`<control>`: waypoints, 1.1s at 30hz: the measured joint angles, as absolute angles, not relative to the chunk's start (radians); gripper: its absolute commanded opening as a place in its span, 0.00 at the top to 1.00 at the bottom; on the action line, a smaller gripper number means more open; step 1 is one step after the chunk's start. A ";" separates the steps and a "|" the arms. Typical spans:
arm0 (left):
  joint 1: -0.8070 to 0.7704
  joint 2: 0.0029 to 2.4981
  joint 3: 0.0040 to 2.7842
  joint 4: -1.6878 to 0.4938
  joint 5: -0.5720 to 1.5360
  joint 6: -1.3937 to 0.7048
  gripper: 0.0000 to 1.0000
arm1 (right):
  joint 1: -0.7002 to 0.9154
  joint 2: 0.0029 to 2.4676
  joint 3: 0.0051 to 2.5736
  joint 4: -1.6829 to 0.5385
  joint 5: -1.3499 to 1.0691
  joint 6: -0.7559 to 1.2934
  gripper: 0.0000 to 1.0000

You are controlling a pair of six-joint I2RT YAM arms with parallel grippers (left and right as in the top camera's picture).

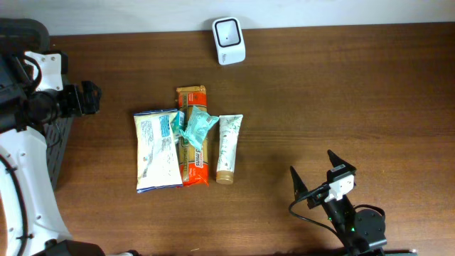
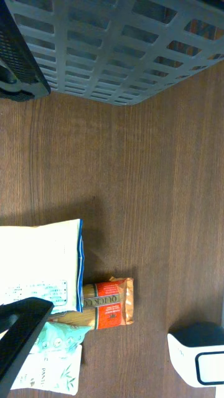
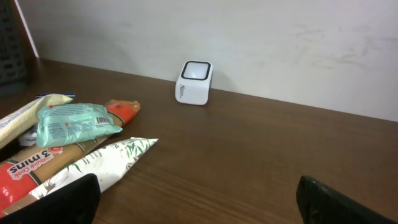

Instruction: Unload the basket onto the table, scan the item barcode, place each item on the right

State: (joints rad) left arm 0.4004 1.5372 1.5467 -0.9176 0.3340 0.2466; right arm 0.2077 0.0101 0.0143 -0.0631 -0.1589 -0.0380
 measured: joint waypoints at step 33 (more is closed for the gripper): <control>0.400 1.539 1.547 -0.916 0.341 0.247 0.01 | 0.413 1.924 1.287 -0.659 -0.573 0.349 0.18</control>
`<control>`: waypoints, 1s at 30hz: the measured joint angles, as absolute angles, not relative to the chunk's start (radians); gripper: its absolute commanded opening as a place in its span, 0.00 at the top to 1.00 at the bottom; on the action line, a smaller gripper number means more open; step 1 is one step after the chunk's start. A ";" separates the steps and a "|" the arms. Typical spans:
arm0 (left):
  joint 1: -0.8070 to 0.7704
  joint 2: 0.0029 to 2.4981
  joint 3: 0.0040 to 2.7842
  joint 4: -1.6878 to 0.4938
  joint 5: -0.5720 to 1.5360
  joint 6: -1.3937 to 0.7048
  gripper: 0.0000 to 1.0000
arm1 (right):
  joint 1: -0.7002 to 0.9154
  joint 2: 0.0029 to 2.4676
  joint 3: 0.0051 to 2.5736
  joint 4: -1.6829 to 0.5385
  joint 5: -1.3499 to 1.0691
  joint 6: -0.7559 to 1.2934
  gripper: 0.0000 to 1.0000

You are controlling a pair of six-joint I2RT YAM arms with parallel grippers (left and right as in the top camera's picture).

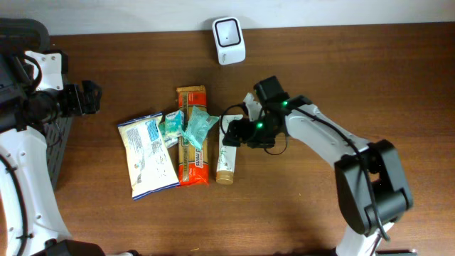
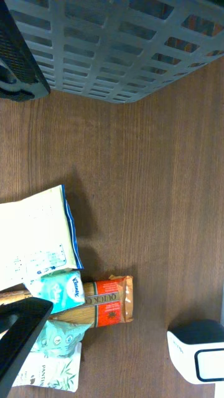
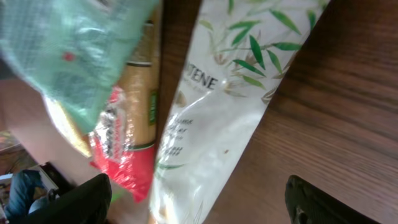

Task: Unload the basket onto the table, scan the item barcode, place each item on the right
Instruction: 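Reach the right gripper to the Pantene tube and grasp it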

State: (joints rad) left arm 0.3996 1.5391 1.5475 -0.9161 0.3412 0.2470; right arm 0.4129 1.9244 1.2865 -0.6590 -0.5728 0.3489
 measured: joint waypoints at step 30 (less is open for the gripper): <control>0.400 1.539 1.547 -0.916 0.341 0.247 0.01 | 0.556 2.139 1.593 -1.200 0.527 0.435 0.69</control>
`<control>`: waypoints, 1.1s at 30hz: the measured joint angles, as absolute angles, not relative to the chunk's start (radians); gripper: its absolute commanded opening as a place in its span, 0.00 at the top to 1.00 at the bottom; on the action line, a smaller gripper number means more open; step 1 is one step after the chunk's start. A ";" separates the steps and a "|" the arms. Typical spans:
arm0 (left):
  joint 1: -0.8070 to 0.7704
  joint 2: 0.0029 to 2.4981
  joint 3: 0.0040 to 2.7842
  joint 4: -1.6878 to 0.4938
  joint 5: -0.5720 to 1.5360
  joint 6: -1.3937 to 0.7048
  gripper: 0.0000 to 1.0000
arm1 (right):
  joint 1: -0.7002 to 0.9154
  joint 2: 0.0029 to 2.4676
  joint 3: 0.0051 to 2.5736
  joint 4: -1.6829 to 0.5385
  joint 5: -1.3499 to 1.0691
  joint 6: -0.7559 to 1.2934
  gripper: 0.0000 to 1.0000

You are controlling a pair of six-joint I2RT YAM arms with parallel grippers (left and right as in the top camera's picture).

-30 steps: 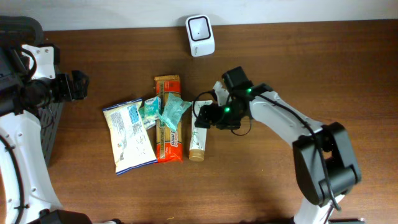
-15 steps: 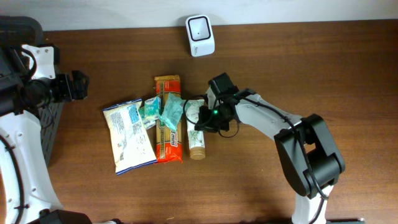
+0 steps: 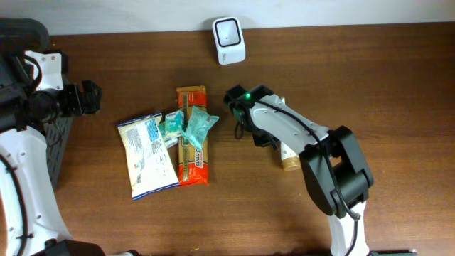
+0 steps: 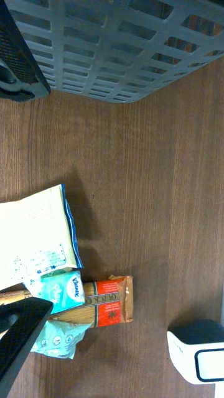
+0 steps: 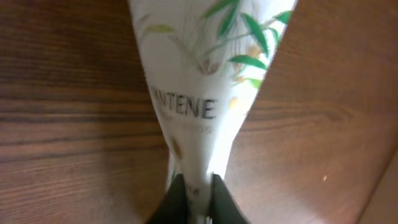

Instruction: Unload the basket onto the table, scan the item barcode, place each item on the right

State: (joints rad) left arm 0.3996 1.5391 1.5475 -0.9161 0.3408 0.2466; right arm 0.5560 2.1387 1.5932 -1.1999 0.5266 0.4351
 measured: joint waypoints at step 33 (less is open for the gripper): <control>0.400 1.539 1.547 -0.916 0.341 0.247 0.01 | 0.353 2.082 1.557 -1.088 -0.326 0.100 0.96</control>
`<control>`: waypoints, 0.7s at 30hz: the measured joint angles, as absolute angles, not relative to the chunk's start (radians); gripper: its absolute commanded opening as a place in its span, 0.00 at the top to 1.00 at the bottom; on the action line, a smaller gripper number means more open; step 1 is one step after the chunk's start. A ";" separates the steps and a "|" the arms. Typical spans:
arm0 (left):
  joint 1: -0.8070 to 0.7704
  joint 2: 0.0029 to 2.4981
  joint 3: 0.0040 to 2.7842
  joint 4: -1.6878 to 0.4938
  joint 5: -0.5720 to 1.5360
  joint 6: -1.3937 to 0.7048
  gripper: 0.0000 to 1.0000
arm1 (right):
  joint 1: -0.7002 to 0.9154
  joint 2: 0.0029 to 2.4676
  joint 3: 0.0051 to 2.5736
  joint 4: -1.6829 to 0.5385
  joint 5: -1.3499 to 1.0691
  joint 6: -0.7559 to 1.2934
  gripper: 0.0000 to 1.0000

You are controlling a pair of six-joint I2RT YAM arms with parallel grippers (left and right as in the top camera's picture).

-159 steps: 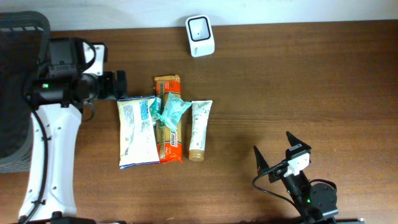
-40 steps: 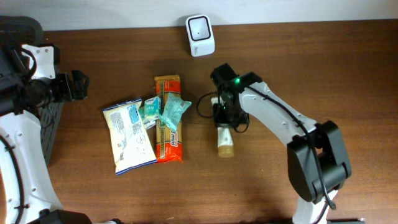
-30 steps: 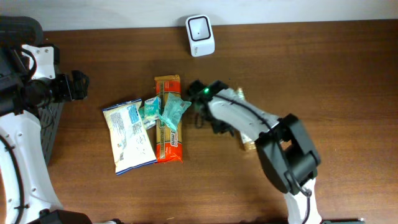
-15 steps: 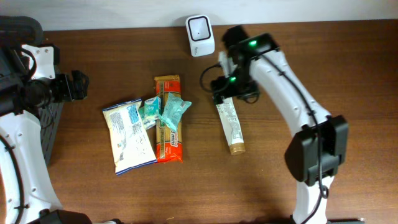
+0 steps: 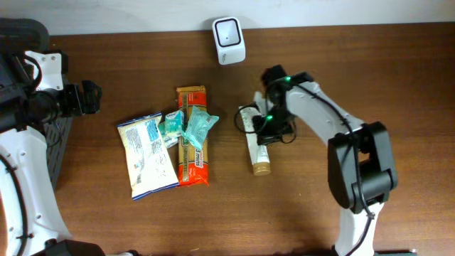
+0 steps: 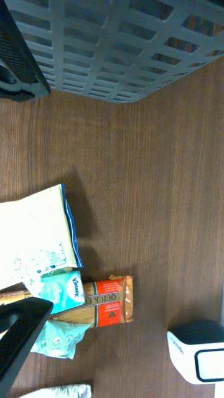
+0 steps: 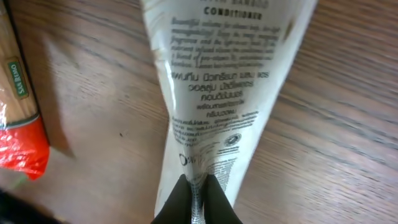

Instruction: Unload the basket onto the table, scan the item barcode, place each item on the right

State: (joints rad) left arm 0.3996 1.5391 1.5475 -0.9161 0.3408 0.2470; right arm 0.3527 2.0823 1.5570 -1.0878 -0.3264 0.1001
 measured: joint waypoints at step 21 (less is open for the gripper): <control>0.400 1.539 1.547 -0.916 0.341 0.247 0.01 | 0.539 2.134 1.790 -1.207 -0.120 0.359 0.92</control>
State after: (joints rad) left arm 0.3996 1.5391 1.5475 -0.9157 0.3412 0.2470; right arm 0.5388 2.1338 1.7905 -1.2068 -0.1204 0.3588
